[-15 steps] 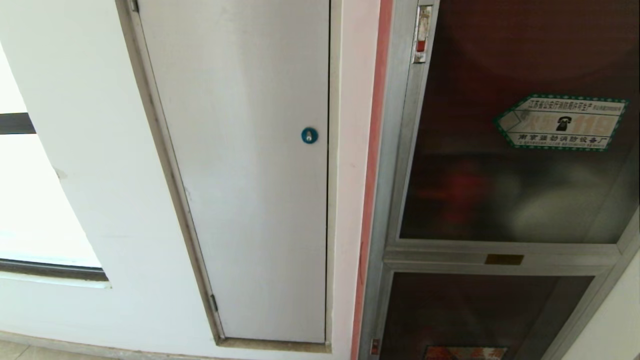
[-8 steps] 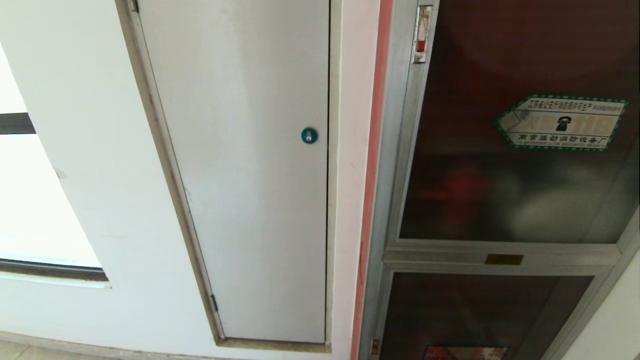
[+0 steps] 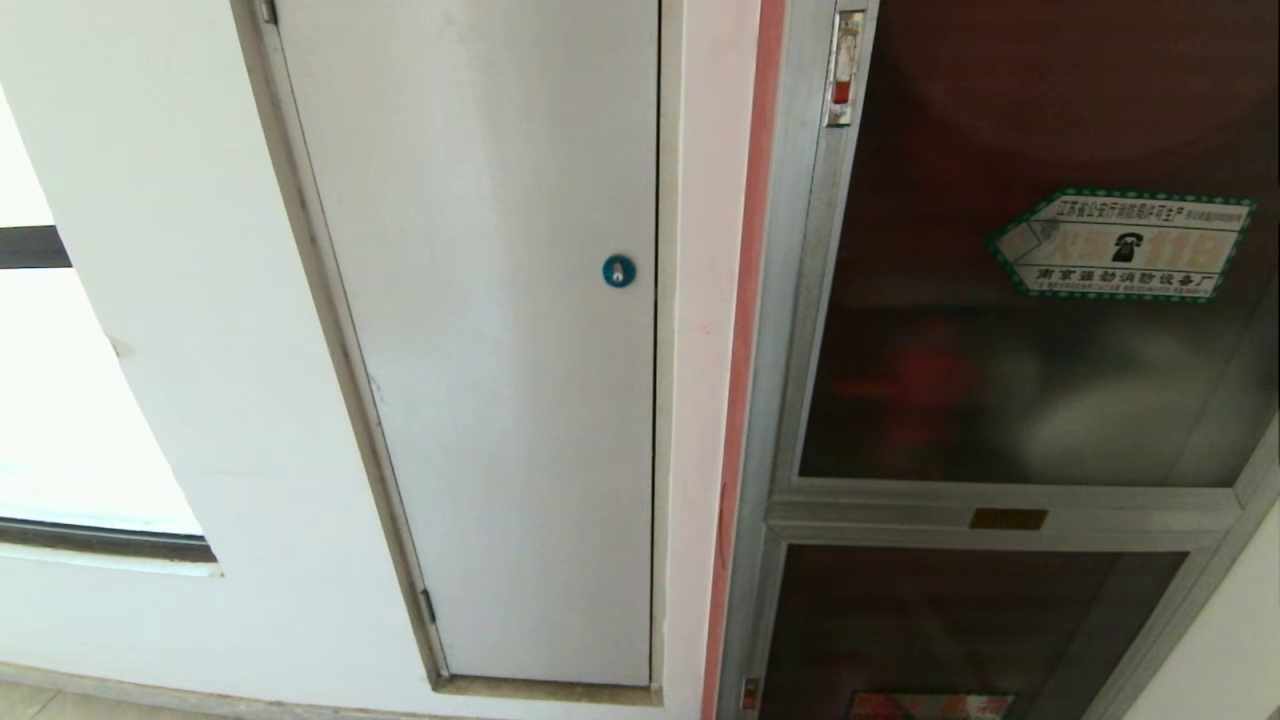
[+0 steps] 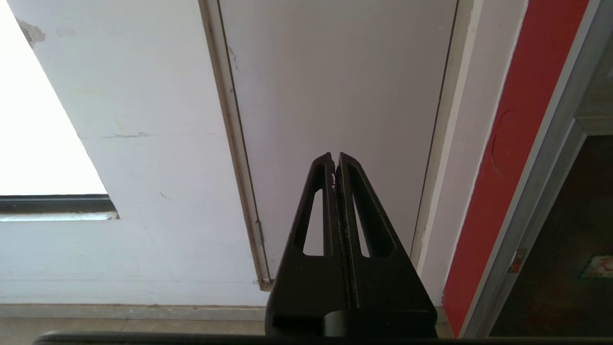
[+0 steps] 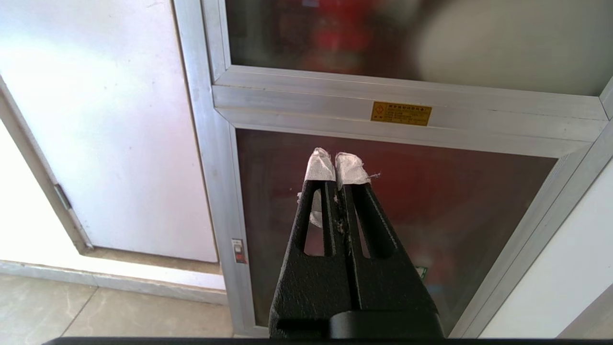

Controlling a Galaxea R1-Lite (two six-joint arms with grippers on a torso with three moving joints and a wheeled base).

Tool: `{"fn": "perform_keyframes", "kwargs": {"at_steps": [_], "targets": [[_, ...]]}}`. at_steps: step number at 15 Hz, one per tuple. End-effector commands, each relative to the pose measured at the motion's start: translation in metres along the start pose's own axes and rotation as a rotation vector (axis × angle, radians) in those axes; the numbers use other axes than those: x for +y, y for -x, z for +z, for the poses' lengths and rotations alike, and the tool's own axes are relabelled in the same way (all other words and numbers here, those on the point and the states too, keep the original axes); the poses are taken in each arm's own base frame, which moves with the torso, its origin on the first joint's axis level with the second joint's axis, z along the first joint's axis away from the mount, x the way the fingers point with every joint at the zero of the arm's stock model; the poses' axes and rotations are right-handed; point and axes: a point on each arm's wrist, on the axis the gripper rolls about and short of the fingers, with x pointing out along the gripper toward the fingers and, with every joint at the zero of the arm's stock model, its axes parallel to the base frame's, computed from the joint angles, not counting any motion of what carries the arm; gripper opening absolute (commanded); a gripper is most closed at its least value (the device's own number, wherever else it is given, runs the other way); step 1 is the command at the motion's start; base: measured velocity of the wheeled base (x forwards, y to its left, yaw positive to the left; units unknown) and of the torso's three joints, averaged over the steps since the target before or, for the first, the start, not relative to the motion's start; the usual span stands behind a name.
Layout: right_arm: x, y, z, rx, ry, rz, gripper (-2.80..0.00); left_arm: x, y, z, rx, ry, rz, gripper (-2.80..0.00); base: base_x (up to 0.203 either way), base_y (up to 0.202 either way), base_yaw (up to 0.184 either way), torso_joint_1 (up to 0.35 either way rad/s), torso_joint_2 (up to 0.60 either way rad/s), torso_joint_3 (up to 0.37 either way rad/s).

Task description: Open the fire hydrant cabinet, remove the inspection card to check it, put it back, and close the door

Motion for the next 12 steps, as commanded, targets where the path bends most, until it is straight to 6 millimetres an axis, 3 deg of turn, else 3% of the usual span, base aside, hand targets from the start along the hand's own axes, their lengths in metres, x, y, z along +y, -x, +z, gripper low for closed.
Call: {"fn": "perform_keyframes", "kwargs": {"at_steps": [1, 12], "targets": [[0.0000, 0.0000, 0.0000, 0.000, 0.000, 0.001, -2.80, -0.0001, -0.0017, -0.0077, 0.028, 0.001, -0.001, -2.80, 0.000, 0.000, 0.000, 0.000, 0.00, 0.000], [0.0000, 0.0000, 0.0000, 0.000, 0.000, 0.001, -2.80, -0.0001, -0.0017, -0.0077, 0.028, 0.001, -0.001, -2.80, 0.000, 0.000, 0.000, 0.000, 0.00, 0.000]]}}
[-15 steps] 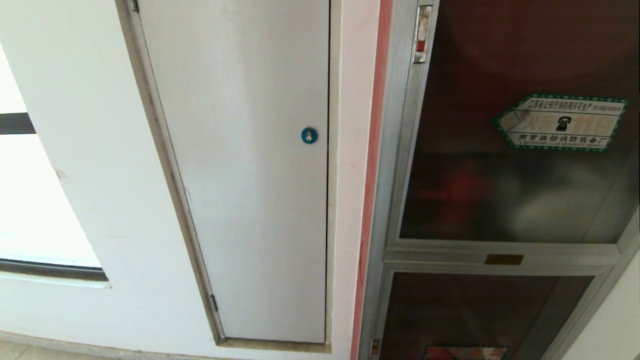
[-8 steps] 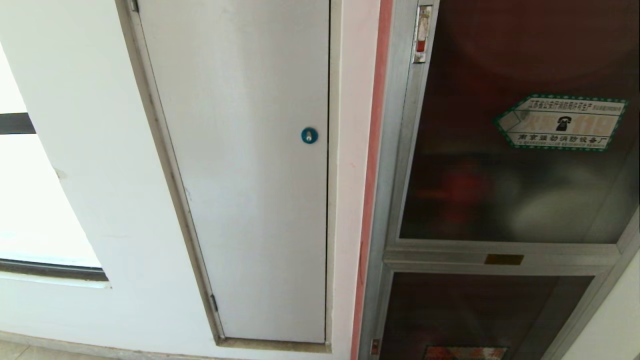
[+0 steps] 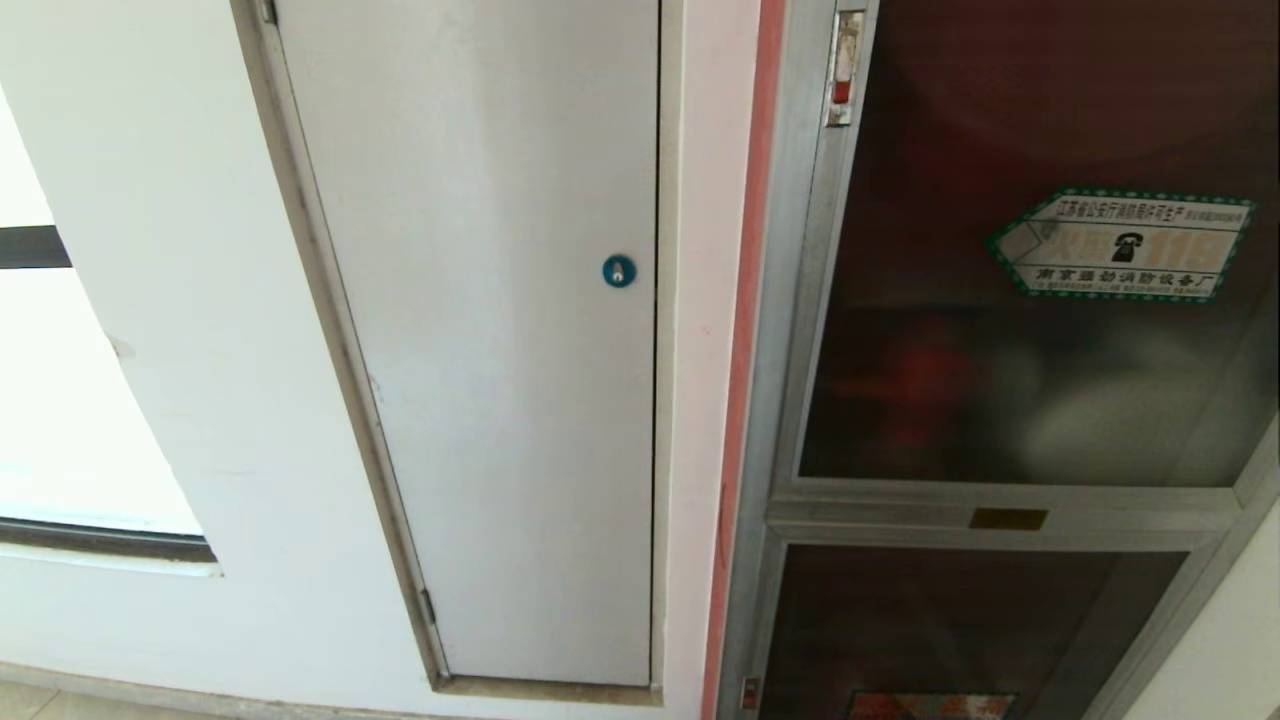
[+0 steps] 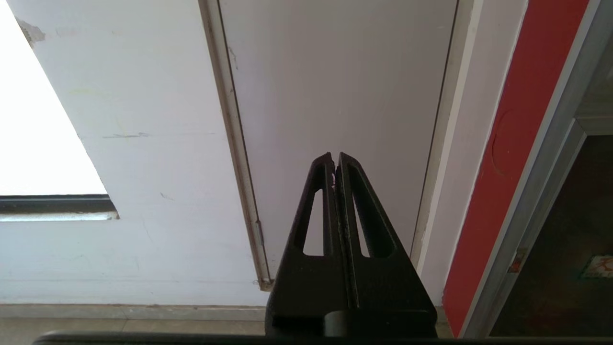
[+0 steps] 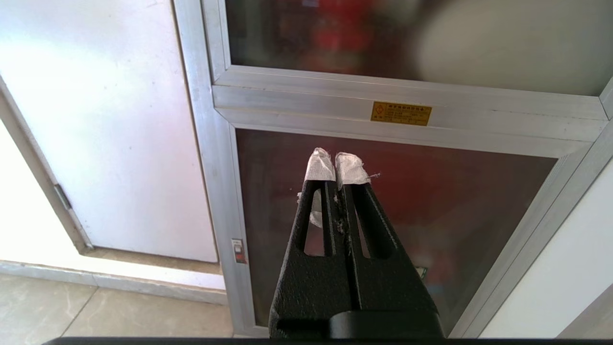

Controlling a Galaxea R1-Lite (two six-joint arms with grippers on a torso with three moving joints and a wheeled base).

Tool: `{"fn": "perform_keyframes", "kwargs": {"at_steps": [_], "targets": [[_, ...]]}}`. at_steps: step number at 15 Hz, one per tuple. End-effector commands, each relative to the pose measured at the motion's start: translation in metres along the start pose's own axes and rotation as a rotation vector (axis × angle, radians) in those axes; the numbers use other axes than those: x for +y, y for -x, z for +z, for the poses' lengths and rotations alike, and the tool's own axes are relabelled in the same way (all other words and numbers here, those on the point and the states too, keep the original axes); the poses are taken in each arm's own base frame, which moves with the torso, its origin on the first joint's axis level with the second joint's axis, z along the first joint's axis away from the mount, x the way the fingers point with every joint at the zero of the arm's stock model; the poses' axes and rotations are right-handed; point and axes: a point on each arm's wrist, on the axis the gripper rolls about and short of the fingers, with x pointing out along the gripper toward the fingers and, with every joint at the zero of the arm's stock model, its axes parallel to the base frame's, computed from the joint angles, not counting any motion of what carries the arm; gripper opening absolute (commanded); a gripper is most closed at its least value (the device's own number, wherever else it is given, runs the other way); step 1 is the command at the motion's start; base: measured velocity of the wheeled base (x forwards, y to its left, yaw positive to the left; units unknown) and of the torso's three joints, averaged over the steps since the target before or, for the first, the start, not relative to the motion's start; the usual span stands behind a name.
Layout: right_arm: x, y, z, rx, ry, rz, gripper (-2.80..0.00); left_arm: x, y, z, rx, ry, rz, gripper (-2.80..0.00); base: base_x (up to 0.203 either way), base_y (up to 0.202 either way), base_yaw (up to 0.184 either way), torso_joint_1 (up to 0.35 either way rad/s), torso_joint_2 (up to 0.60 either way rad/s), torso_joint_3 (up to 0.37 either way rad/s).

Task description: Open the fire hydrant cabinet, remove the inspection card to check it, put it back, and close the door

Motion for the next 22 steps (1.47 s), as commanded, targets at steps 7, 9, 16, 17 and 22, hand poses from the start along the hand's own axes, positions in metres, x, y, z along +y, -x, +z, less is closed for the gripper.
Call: {"fn": "perform_keyframes", "kwargs": {"at_steps": [7, 9, 16, 17, 22], "targets": [[0.0000, 0.0000, -0.0001, 0.000, 0.000, 0.001, -2.80, -0.0001, -0.0017, -0.0077, 0.028, 0.001, -0.001, -2.80, 0.000, 0.000, 0.000, 0.000, 0.00, 0.000], [0.0000, 0.0000, -0.0001, 0.000, 0.000, 0.001, -2.80, -0.0001, -0.0017, -0.0077, 0.028, 0.001, -0.001, -2.80, 0.000, 0.000, 0.000, 0.000, 0.00, 0.000], [0.0000, 0.0000, -0.0001, 0.000, -0.001, 0.001, -2.80, -0.0001, -0.0017, -0.0077, 0.028, 0.001, -0.001, -2.80, 0.000, 0.000, 0.000, 0.000, 0.00, 0.000], [0.0000, 0.0000, -0.0001, 0.000, -0.003, 0.001, -2.80, -0.0001, -0.0017, -0.0077, 0.028, 0.001, -0.001, -2.80, 0.000, 0.000, 0.000, 0.000, 0.00, 0.000], [0.0000, 0.0000, -0.0001, 0.000, 0.001, 0.001, -2.80, -0.0001, -0.0017, -0.0077, 0.028, 0.001, -0.001, -2.80, 0.000, 0.000, 0.000, 0.000, 0.00, 0.000]]}}
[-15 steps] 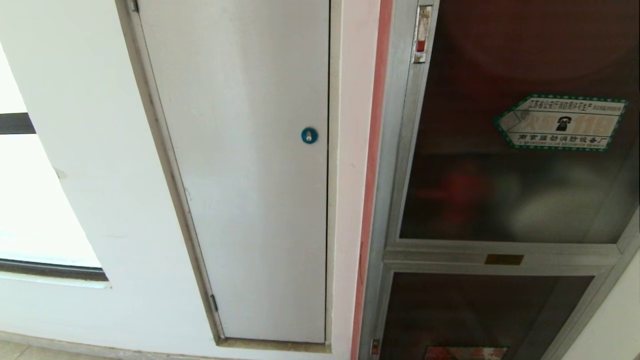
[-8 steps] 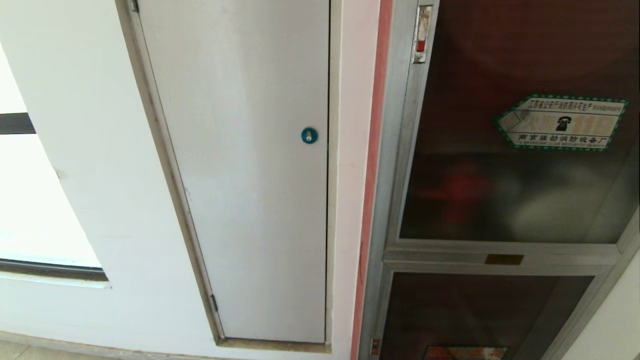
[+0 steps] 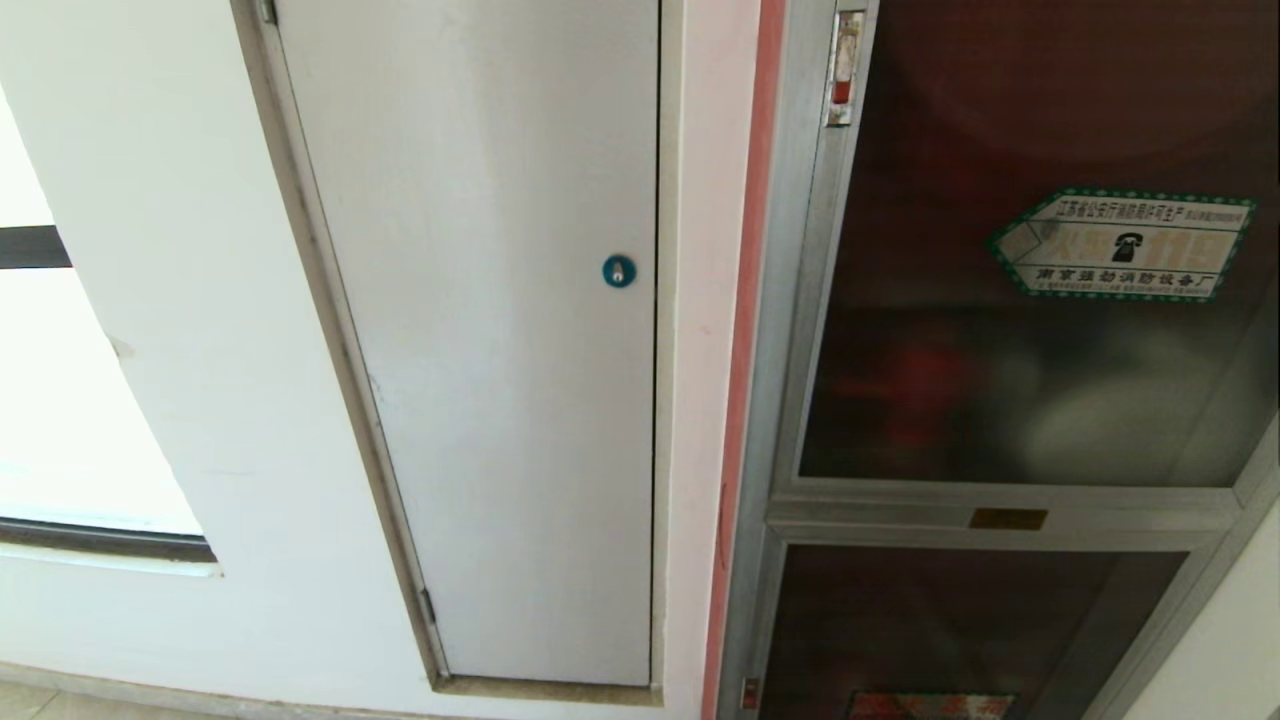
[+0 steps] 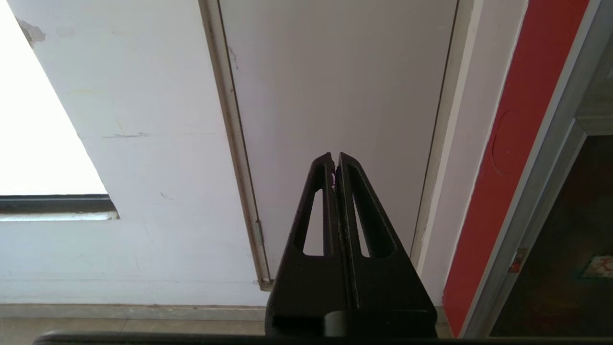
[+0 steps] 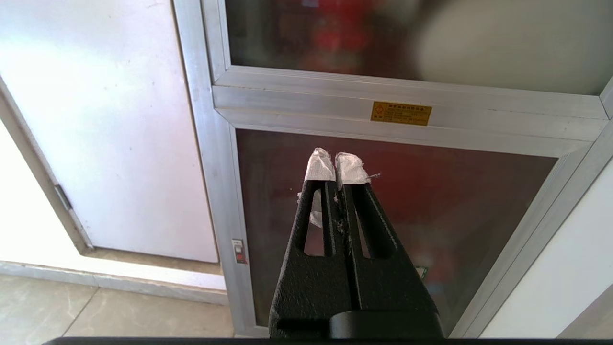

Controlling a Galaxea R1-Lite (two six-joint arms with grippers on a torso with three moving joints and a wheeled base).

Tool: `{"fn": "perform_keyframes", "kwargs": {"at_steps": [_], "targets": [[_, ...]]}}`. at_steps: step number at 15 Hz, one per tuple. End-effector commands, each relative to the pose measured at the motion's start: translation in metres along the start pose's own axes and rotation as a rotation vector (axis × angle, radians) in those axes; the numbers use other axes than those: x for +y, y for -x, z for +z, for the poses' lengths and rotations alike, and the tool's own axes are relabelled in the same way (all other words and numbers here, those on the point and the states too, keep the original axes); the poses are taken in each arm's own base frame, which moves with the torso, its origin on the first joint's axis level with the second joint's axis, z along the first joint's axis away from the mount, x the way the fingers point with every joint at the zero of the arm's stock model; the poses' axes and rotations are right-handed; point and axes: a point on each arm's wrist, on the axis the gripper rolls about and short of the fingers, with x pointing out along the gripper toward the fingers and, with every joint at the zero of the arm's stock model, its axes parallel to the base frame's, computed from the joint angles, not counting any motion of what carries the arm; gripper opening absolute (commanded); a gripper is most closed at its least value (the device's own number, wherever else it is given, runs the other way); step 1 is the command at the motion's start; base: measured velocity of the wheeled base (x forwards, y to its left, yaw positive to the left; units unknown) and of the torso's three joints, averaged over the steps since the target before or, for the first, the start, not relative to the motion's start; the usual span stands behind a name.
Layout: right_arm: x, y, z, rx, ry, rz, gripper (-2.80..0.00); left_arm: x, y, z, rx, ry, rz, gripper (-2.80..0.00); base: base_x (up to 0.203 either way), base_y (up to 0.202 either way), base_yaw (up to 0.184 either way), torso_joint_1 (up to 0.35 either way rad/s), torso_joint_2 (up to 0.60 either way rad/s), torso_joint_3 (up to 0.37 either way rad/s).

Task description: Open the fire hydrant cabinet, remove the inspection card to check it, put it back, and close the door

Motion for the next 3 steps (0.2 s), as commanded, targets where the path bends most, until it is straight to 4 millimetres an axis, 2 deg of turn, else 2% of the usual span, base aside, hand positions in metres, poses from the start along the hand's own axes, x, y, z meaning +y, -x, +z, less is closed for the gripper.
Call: {"fn": "perform_keyframes", "kwargs": {"at_steps": [1, 3], "targets": [[0.0000, 0.0000, -0.0001, 0.000, 0.002, 0.001, -2.80, -0.0001, -0.0017, -0.0077, 0.028, 0.000, -0.001, -2.80, 0.000, 0.000, 0.000, 0.000, 0.00, 0.000], [0.0000, 0.0000, -0.0001, 0.000, 0.002, 0.001, -2.80, -0.0001, -0.0017, -0.0077, 0.028, 0.000, -0.001, -2.80, 0.000, 0.000, 0.000, 0.000, 0.00, 0.000]]}}
